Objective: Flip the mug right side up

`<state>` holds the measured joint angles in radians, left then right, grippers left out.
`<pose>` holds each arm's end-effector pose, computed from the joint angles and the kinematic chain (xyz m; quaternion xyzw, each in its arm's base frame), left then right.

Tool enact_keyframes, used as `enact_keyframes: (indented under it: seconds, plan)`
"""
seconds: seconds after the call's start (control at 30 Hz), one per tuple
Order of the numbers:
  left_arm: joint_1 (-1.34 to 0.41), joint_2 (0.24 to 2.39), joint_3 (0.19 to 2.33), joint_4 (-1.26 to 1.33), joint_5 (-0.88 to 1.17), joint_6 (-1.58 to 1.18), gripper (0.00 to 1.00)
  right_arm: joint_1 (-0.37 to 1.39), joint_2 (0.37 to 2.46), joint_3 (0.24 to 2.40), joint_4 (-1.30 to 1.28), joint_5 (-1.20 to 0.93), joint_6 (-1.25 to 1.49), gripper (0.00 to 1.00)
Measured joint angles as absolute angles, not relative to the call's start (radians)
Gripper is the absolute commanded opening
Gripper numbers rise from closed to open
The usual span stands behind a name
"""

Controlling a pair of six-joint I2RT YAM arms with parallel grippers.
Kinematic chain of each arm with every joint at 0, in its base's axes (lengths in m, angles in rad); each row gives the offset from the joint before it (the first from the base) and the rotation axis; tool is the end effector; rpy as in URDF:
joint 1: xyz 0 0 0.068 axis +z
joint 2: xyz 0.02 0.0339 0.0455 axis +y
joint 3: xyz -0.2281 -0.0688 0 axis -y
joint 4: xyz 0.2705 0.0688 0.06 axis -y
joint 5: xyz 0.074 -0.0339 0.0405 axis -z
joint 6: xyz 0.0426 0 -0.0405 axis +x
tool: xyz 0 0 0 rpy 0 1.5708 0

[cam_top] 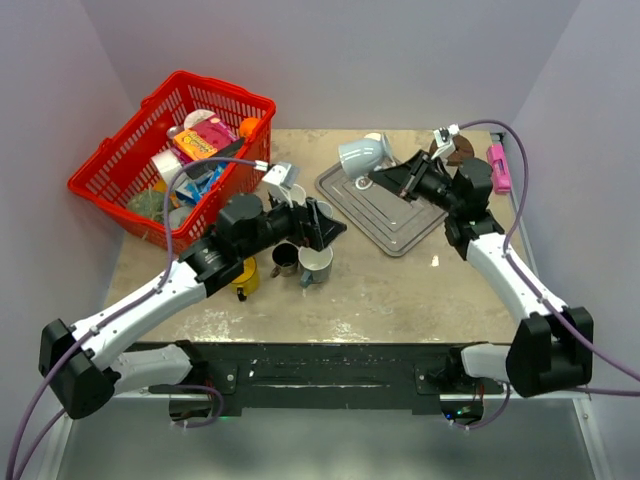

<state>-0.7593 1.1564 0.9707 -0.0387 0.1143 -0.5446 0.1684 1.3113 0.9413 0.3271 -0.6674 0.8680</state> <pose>0.2277 -0.2228 0.3054 0.1190 0.7722 -0.4132 0.4677 0.3335 0.0834 0.2875 0.0210 0.7186 0.5292 0.4507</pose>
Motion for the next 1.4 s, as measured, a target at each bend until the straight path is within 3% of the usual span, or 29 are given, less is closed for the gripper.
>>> enact_keyframes:
  seconds: [0.3, 0.57, 0.93, 1.2, 1.4]
  plan:
    - [-0.759, 1.063, 0.931, 0.303, 0.154, -0.611, 0.99, 0.349, 1.131, 0.932, 0.529, -0.635, 1.059, 0.0]
    - [-0.759, 1.026, 0.85, 0.513, 0.133, -0.675, 0.98, 0.377, 1.084, 0.906, 0.657, -0.609, 1.141, 0.0]
    - [-0.759, 1.082, 0.837, 0.733, 0.159, -0.776, 0.8, 0.42, 1.077, 0.88, 0.764, -0.59, 1.187, 0.0]
    - [-0.759, 1.132, 0.847, 0.783, 0.19, -0.823, 0.57, 0.434, 1.078, 0.875, 0.807, -0.59, 1.198, 0.0]
    - [-0.759, 1.138, 0.857, 0.809, 0.202, -0.83, 0.54, 0.447, 1.083, 0.86, 0.833, -0.584, 1.198, 0.0]
